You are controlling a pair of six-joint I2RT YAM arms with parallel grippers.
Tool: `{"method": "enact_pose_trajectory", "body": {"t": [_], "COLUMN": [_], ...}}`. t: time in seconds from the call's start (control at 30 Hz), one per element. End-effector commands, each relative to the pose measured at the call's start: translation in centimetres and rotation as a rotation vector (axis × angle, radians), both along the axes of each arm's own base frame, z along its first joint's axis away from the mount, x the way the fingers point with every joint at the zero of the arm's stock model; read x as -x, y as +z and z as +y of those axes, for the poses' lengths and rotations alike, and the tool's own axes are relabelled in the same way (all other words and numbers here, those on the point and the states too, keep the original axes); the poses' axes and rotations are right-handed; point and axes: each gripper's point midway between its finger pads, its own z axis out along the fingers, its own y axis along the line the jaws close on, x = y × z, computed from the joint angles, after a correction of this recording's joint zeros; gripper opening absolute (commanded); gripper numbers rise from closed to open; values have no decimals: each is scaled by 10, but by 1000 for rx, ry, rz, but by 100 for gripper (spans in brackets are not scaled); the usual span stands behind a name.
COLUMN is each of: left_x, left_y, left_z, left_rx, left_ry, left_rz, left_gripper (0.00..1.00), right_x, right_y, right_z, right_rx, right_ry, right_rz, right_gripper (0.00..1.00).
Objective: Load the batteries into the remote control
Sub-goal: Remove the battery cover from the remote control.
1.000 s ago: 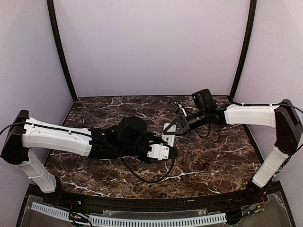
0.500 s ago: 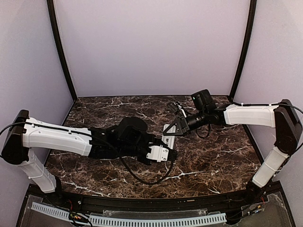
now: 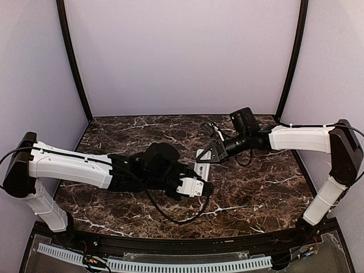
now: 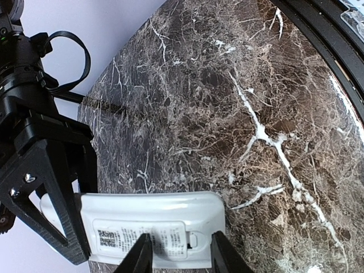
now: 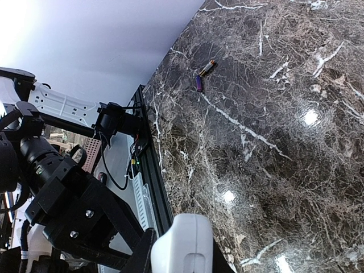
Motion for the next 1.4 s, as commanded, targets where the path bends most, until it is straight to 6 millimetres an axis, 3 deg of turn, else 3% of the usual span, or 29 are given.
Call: {"method": "enact_pose_trajectory", "body": {"t": [0.0,0.7,0.97,1.37], "left_x": [-10,-22,-26,-22], "left_y": [7,6,0,45], "left_z": [-5,1,8,1], "left_rx": [11,-10,-44,104], "left_ry": [32,70,81,75], "left_rz": [-38,-96,-144,-192], "left_gripper": [35,28,32,28], "right_x": [8,9,11,7], "right_y": [12,12,12,4], "right_z": [9,10,11,11], "right_rx": [-38,-37,-42,-38], "right_ry": [50,55,65,59], "right_rz": [-4,-15,-1,37], "right_gripper": [0,0,0,0]}}
